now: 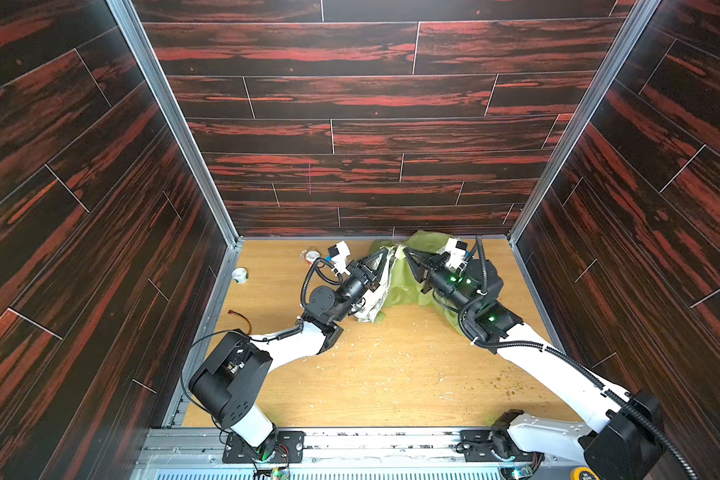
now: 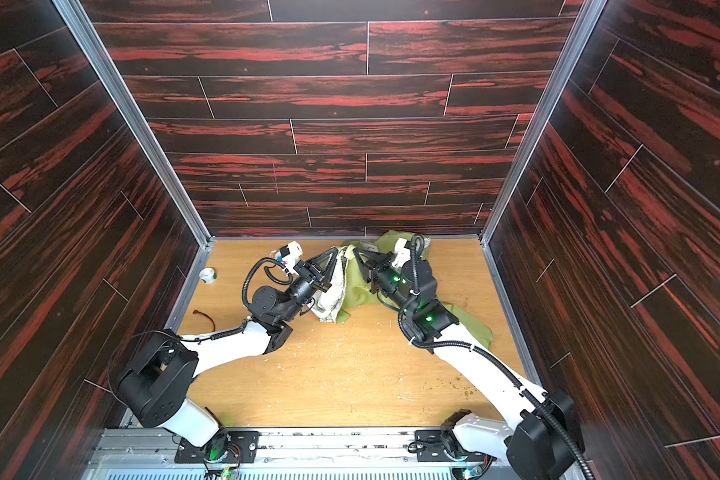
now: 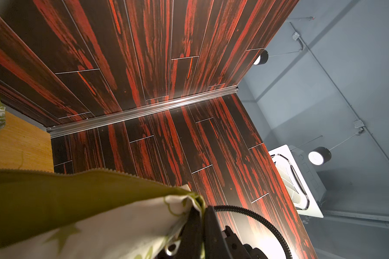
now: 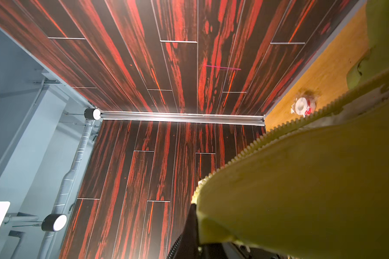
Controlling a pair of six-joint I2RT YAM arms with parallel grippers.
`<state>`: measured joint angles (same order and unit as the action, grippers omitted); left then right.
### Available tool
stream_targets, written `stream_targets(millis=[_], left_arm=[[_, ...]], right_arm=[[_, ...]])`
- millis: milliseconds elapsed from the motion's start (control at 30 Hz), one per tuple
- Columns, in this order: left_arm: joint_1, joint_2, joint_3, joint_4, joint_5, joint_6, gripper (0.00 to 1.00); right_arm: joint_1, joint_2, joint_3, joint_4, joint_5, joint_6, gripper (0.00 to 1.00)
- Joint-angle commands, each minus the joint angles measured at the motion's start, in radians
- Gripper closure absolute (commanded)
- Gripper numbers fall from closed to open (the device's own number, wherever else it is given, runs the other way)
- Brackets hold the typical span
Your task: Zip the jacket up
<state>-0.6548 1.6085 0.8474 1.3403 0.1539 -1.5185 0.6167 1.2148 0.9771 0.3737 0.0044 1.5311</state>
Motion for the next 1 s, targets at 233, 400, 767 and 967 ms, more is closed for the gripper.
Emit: stream_targets(millis=[233, 400, 767, 967], left_arm=[[-0.003, -0.01, 0.033, 0.069, 0.024, -0.02, 1.0], [-0.002, -0.008, 0.031, 0.069, 0.028, -0.023, 1.0], [-0.003, -0.015, 0.031, 0.069, 0.005, -0.009, 1.0], [-0.003, -0.007, 0.048, 0.069, 0.006, -0.005, 1.0]], right_arm=[[-0.005, -0.015, 0.05, 0.026, 0.01, -0.012, 1.0], [-0.004, 0.01, 0.074, 0.033, -0.003, -0.009, 1.0], [-0.006, 0.006, 0.054, 0.007, 0.009, 0.009, 1.0], [-0.004, 0.017, 0.042, 0.021, -0.003, 0.031, 1.0]])
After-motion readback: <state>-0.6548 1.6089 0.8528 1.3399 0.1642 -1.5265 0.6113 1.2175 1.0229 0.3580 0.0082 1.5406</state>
